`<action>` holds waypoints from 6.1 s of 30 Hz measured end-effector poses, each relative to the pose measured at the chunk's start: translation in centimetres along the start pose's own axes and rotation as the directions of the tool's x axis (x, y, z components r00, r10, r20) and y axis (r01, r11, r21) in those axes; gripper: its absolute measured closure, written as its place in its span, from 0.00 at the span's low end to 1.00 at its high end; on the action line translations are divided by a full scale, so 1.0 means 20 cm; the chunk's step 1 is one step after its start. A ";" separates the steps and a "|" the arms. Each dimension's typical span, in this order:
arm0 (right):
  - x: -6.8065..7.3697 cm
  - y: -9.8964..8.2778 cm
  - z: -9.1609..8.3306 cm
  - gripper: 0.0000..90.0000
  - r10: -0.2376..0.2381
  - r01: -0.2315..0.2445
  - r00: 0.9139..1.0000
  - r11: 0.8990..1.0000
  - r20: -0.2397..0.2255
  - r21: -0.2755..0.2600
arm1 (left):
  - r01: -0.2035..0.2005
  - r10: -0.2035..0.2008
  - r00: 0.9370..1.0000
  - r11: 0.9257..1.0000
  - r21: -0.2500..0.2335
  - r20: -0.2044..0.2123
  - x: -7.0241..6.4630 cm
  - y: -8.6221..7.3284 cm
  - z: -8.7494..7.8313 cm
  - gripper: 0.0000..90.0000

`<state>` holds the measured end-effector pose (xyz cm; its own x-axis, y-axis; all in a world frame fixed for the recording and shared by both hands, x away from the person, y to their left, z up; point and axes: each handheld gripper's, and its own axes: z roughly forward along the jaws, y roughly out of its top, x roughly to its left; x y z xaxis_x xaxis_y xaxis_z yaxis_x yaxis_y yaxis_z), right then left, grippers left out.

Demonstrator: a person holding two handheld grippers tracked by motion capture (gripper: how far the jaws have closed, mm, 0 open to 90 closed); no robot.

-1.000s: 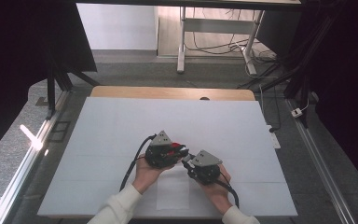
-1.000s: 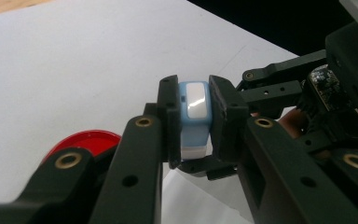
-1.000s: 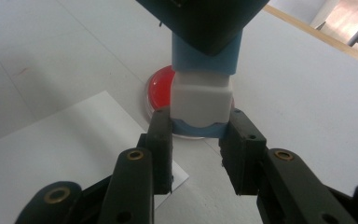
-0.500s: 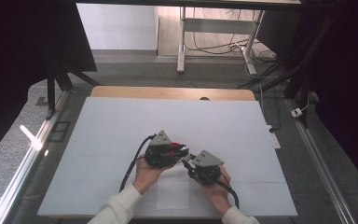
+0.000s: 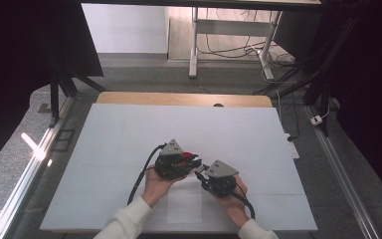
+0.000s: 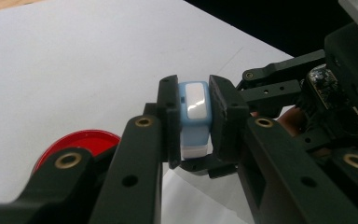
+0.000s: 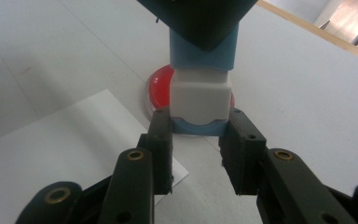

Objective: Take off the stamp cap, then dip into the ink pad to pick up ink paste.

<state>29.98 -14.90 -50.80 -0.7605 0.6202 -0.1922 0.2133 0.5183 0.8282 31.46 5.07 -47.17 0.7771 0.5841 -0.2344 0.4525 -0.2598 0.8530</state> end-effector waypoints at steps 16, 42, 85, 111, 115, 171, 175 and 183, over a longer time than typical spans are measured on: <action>0.00 0.00 0.00 0.73 -0.017 0.017 1.000 1.000 -0.004 0.022 | 0.003 -0.003 1.000 1.000 0.004 0.003 0.00 0.00 0.01 0.84; 0.01 -0.01 -0.02 0.73 0.004 -0.003 1.000 1.000 0.030 -0.018 | 0.027 -0.027 0.999 1.000 -0.013 0.030 0.01 0.00 -0.01 0.84; -0.19 -0.17 -0.17 0.73 0.107 -0.106 0.993 0.994 0.044 -0.010 | 0.014 -0.016 0.999 0.999 -0.039 -0.038 0.06 0.00 -0.11 0.84; -0.37 -0.36 -0.44 0.73 0.131 -0.129 0.984 0.991 0.117 -0.025 | -0.004 0.002 1.000 0.999 -0.054 -0.027 0.12 0.04 -0.15 0.84; -0.39 -0.38 -0.47 0.73 0.144 -0.142 0.980 0.989 0.138 -0.028 | -0.021 0.019 0.999 0.998 -0.054 -0.036 0.12 0.05 -0.17 0.84; -0.42 -0.40 -0.49 0.73 0.148 -0.147 0.980 0.989 0.135 -0.021 | -0.050 0.065 0.992 0.990 0.135 -0.110 0.32 0.07 0.04 0.84; -0.42 -0.40 -0.49 0.73 0.150 -0.148 0.979 0.989 0.135 -0.024 | -0.048 0.065 0.992 0.987 0.156 -0.106 0.32 0.05 0.05 0.84; -0.42 -0.40 -0.49 0.73 0.149 -0.147 0.979 0.989 0.136 -0.023 | -0.063 0.084 0.990 0.980 0.187 -0.110 0.32 0.04 0.06 0.84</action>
<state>28.64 -29.98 -50.68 -0.6299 0.7646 -0.1366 0.3088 0.4080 0.8592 37.36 7.62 -48.50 0.7597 0.6411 -0.1087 0.4765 -0.4350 0.7641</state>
